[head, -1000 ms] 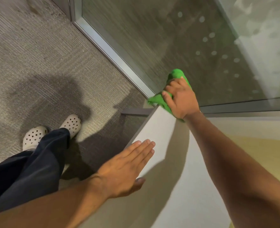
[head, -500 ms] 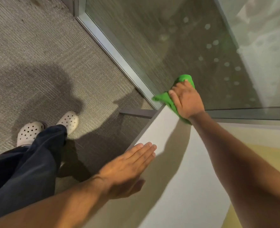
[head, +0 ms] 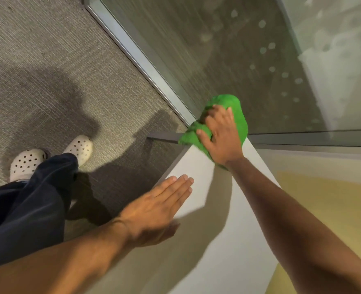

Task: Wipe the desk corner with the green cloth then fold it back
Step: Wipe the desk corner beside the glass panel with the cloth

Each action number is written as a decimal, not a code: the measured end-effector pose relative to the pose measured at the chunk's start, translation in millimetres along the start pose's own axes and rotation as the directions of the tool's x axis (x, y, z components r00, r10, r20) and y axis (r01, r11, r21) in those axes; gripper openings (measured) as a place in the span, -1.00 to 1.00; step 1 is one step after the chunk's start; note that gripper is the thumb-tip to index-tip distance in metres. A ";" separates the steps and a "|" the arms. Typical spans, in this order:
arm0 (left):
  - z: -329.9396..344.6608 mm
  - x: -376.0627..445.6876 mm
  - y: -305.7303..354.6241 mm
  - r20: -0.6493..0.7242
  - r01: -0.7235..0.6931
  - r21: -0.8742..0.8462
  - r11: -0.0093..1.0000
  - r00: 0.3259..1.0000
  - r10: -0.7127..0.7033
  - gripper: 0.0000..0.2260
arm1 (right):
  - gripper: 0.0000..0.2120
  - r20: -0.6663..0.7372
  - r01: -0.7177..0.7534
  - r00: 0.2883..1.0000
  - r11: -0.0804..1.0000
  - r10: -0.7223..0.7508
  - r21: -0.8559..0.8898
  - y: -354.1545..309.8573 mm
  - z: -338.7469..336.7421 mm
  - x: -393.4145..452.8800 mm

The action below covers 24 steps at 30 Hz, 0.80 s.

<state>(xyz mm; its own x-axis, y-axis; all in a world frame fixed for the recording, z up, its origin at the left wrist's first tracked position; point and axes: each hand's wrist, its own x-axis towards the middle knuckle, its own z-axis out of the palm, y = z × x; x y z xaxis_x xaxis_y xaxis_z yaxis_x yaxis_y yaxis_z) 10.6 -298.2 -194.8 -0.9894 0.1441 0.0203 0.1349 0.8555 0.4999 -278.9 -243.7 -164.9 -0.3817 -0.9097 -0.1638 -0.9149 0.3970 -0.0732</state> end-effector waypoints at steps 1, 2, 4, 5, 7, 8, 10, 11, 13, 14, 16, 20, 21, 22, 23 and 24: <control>1.6 0.0 -0.1 -0.011 -0.001 -0.002 1.000 1.000 0.001 -0.29 | -0.54 -0.036 -0.097 0.995 0.995 0.097 0.002 0.5 -0.2 8.6; 2.6 0.0 0.2 -0.023 0.003 -0.003 1.000 1.000 -0.003 -0.31 | -0.55 -0.059 -0.193 0.979 0.981 0.194 0.008 0.4 0.7 17.0; 4.0 -0.2 1.4 -0.030 0.004 -0.003 1.000 1.000 -0.004 -0.35 | -0.58 -0.057 -0.396 0.915 0.916 0.400 0.069 5.1 0.8 30.3; 4.5 -1.0 2.1 -0.025 0.003 -0.012 1.000 1.000 -0.004 -0.36 | -0.58 -0.040 -0.506 0.857 0.853 0.514 0.132 10.9 0.4 31.9; 3.8 -1.5 3.3 -0.007 0.015 -0.043 0.999 1.000 -0.015 -0.34 | -0.55 -0.001 -0.647 0.741 0.715 0.671 0.264 24.6 0.0 20.7; 2.7 -1.3 3.7 0.007 0.024 -0.059 0.998 1.000 -0.024 -0.32 | -0.50 -0.014 -0.647 0.734 0.704 0.680 0.293 28.1 0.1 10.2; 0.5 -0.4 3.8 0.033 0.040 -0.080 0.996 0.999 -0.037 -0.29 | -0.43 -0.064 -0.615 0.748 0.726 0.661 0.309 29.8 2.5 -10.0; -0.5 -0.1 4.0 0.049 0.044 -0.083 0.996 0.998 -0.040 -0.29 | -0.42 -0.079 -0.625 0.736 0.719 0.673 0.305 30.6 3.9 -16.9; -1.4 -0.2 4.9 0.073 0.045 -0.091 0.995 0.997 -0.038 -0.30 | -0.42 -0.076 -0.710 0.659 0.652 0.748 0.266 35.7 5.4 -22.3; -1.4 -0.8 4.8 0.072 0.044 -0.096 0.994 0.997 -0.037 -0.30 | -0.40 -0.052 -0.761 0.613 0.607 0.788 0.231 38.8 5.9 -21.2; -0.9 -1.4 4.2 0.039 0.048 -0.105 0.993 0.998 -0.044 -0.31 | -0.37 -0.014 -0.826 0.542 0.536 0.840 0.172 40.0 4.0 -14.5; 0.8 -0.6 5.1 0.044 0.047 -0.114 0.992 0.998 -0.042 -0.30 | -0.33 -0.109 -0.740 0.630 0.637 0.769 0.216 15.8 -0.2 7.6; 1.0 -0.5 5.1 0.049 0.048 -0.110 0.993 0.998 -0.043 -0.30 | -0.33 -0.132 -0.695 0.675 0.686 0.726 0.217 6.3 -0.2 12.7; 1.2 -0.3 4.9 0.048 0.048 -0.104 0.993 0.998 -0.043 -0.30 | -0.37 -0.141 -0.659 0.711 0.723 0.689 0.206 -2.8 1.9 16.9; 1.6 -0.1 4.8 0.045 0.045 -0.092 0.995 0.998 -0.041 -0.29 | -0.43 -0.136 -0.633 0.738 0.748 0.661 0.199 -12.3 5.1 19.0; 2.4 -0.1 5.0 0.040 0.041 -0.077 0.996 0.998 -0.038 -0.28 | -0.46 -0.119 -0.613 0.761 0.767 0.637 0.189 -21.9 7.9 18.9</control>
<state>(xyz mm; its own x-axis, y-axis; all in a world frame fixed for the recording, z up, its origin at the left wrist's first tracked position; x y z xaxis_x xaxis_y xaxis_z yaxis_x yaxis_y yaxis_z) 11.5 -292.8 -194.4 -0.9907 0.1317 -0.0332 0.0900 0.8198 0.5655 -265.0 -268.6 -174.2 -0.8894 -0.4539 -0.0538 -0.4431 0.8851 -0.1420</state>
